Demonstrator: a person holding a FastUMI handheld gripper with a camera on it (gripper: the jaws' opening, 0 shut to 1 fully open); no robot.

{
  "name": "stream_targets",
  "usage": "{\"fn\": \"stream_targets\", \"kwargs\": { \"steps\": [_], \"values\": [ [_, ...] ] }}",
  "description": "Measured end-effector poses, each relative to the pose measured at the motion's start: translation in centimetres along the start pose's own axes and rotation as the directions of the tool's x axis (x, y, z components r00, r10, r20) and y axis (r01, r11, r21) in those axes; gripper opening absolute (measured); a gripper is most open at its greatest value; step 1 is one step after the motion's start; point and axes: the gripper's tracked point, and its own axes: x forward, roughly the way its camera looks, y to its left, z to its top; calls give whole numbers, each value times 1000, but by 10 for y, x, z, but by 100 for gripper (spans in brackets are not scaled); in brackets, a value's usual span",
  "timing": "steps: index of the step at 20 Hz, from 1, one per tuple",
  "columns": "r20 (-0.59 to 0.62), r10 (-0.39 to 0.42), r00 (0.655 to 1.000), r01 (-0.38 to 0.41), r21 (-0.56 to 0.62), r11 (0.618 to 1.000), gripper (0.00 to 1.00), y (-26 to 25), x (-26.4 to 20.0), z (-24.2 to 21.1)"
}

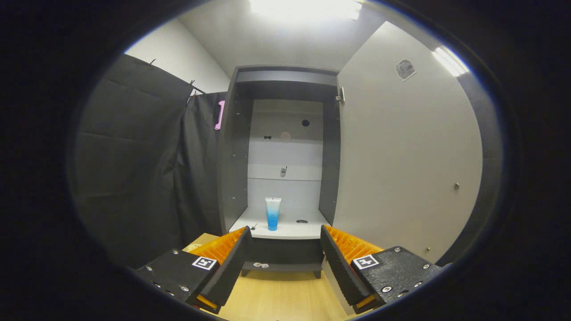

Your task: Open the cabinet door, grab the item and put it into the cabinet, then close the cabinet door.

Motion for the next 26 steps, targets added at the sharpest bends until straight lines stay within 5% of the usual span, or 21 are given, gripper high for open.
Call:
{"fn": "stream_targets", "kwargs": {
  "steps": [14,26],
  "values": [
    [-35,-258,965,259,16,966,95,-128,-117,-27],
    [-79,-536,841,540,38,841,95,-258,-157,-21]
  ]
}}
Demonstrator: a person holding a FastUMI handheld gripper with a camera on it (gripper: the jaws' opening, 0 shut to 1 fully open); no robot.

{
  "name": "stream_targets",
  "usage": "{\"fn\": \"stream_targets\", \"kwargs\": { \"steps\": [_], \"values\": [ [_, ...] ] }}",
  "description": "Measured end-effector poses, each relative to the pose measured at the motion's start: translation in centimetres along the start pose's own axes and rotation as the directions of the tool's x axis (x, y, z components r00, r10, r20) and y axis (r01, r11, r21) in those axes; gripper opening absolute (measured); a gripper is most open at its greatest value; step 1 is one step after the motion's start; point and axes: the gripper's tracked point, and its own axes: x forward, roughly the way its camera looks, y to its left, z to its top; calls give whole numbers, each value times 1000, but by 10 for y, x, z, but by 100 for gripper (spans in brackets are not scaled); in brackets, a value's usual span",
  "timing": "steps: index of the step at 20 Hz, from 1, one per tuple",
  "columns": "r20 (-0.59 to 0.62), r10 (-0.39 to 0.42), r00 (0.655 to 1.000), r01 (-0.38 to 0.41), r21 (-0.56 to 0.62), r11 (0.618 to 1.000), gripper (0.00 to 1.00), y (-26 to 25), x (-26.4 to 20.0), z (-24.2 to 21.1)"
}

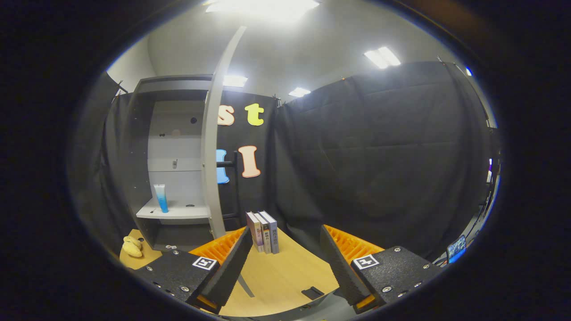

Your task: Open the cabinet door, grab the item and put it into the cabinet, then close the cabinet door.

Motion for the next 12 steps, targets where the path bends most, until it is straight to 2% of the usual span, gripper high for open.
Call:
{"fn": "stream_targets", "kwargs": {
  "steps": [6,12],
  "values": [
    [21,-3,1000,4,-34,999,95,0,50,20],
    [42,41,998,-39,-46,998,95,18,91,36]
  ]
}}
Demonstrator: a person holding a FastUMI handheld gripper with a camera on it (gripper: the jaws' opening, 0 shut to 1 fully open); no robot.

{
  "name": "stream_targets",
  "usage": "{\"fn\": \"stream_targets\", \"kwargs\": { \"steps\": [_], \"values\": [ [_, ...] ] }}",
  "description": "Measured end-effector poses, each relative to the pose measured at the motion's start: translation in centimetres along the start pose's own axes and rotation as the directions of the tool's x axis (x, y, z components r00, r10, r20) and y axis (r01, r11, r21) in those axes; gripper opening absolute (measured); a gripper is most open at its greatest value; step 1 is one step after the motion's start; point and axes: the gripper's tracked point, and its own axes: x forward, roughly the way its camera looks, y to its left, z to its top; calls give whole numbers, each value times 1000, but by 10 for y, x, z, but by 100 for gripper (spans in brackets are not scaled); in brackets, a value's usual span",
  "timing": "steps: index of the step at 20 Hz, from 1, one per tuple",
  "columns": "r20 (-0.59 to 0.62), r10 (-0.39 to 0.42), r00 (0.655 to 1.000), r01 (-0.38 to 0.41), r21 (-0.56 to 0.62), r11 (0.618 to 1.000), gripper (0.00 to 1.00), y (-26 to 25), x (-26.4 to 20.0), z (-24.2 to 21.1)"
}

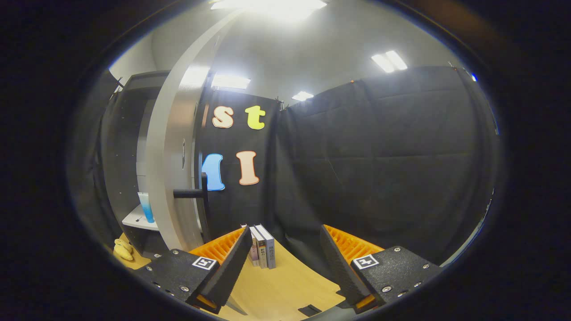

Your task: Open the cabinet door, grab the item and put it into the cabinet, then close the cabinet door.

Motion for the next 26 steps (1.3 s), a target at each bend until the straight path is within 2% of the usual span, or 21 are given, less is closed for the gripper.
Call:
{"fn": "stream_targets", "kwargs": {
  "steps": [1,4,7,12,15,19,21,22,26],
  "values": [
    [1,23,1000,-23,-13,1000,95,7,4,1],
    [29,30,999,-29,-29,999,90,6,8,7],
    [49,39,998,-37,-34,999,89,9,7,8],
    [68,-28,997,34,-89,995,79,12,1,12],
    [79,-36,996,43,-97,994,75,19,-3,12],
    [84,-47,995,56,-109,993,65,26,-6,14],
    [83,-30,996,38,-96,995,58,36,-9,12],
    [84,-34,996,42,-91,995,51,39,-11,11],
    [84,-33,996,40,-80,996,46,51,-20,10]
  ]
}}
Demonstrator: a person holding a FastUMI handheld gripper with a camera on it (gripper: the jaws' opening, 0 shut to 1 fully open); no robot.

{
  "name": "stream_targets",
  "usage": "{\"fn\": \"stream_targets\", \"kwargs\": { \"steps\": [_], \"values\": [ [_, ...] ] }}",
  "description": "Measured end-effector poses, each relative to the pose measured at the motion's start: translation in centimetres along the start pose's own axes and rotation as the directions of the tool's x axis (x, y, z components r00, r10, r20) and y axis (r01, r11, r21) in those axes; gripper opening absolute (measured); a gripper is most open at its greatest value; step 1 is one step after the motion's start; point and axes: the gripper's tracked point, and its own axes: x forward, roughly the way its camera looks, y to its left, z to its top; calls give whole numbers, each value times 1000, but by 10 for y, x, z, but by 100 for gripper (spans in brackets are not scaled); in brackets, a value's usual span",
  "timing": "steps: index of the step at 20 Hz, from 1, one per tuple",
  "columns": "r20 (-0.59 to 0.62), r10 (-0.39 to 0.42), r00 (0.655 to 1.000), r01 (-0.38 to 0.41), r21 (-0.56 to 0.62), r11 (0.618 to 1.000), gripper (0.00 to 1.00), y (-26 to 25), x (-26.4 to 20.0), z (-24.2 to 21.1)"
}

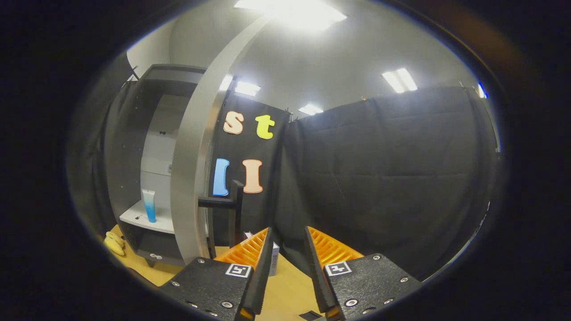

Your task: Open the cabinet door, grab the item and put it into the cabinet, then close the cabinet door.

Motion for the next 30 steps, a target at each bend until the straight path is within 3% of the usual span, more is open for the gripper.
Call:
{"fn": "stream_targets", "kwargs": {
  "steps": [19,30],
  "values": [
    [31,157,987,-157,14,987,50,99,-44,18],
    [47,243,969,-245,45,968,78,186,-51,29]
  ]
}}
